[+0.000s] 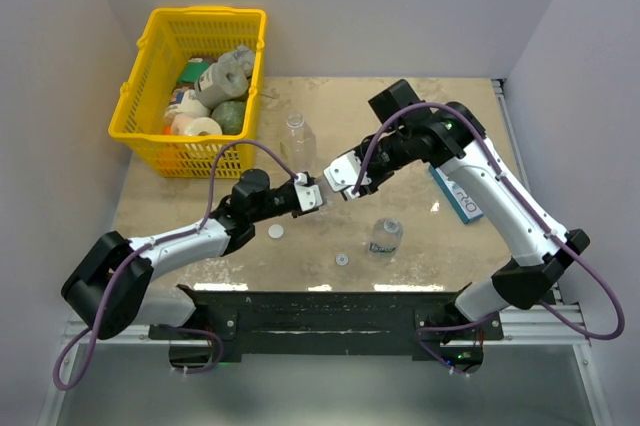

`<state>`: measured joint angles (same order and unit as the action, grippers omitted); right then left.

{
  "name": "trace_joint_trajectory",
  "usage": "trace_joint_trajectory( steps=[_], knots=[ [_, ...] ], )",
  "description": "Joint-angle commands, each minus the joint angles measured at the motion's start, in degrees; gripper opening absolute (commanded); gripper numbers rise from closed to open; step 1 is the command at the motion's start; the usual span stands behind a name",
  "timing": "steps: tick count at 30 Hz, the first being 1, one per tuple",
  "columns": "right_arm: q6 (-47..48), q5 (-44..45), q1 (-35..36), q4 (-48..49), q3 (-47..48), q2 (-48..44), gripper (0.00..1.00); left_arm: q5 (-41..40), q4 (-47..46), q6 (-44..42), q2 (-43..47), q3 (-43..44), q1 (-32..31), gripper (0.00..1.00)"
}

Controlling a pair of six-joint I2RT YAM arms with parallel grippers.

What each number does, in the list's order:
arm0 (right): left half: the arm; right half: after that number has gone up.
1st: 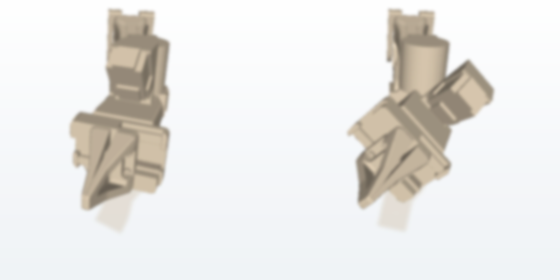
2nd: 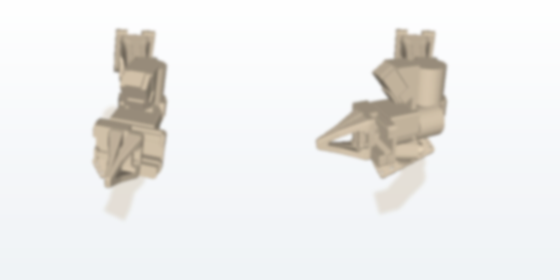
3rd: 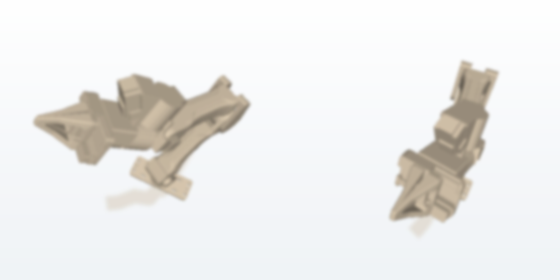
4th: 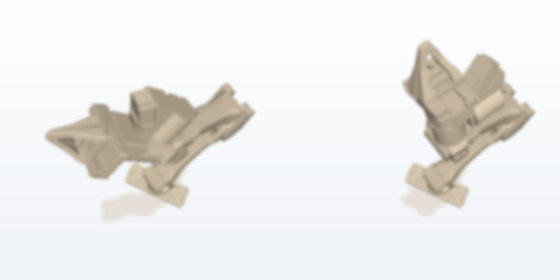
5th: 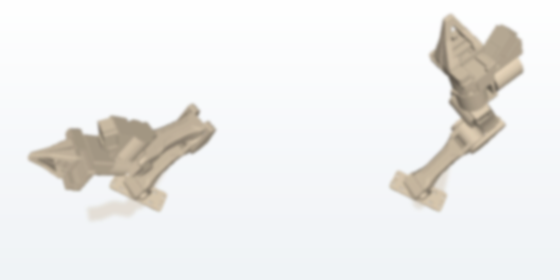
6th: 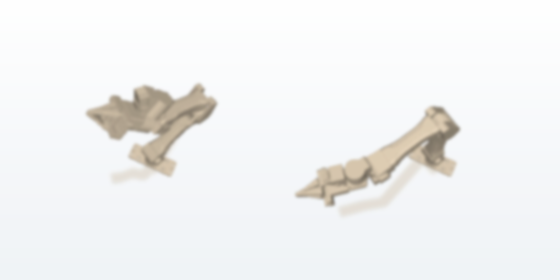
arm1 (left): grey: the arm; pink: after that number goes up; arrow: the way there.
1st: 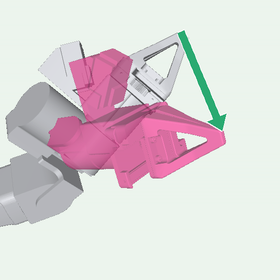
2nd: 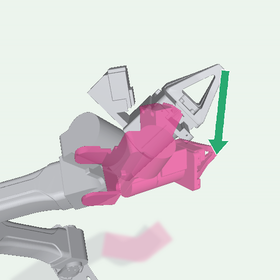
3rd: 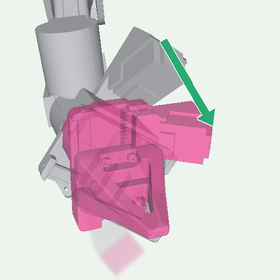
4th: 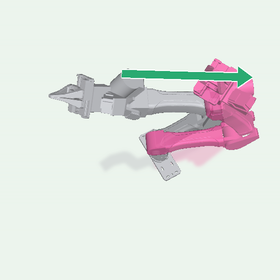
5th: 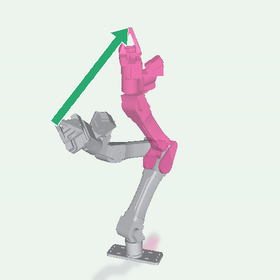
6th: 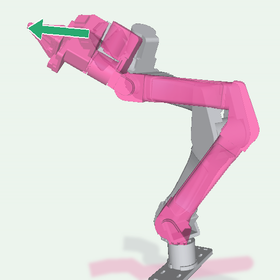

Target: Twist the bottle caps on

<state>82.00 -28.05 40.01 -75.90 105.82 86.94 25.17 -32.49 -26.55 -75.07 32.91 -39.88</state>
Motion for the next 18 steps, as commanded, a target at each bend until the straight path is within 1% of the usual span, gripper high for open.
trace_joint_trajectory(
  steps=[1, 9, 15, 18],
  knots=[
    [0.18, -1.57, 1.65, 0.23, 1.14, 0.52, 0.00, 2.78, -6.18, 0.70, -0.08, 3.30, -0.55, 0.00],
    [1.59, 1.16, 2.62, 1.01, -2.02, -0.89, 0.00, 2.08, -6.97, 2.81, -0.34, 3.48, -0.55, 0.00],
    [-2.27, 2.65, 2.62, 3.21, -3.60, -1.24, 0.00, 1.99, -9.78, 4.74, 0.36, 2.52, -0.38, 0.00],
    [-2.63, 2.48, 2.53, 4.17, -4.30, -1.59, 0.00, 2.34, -11.28, 5.98, 0.71, 1.81, -0.29, 0.00]
  ],
)
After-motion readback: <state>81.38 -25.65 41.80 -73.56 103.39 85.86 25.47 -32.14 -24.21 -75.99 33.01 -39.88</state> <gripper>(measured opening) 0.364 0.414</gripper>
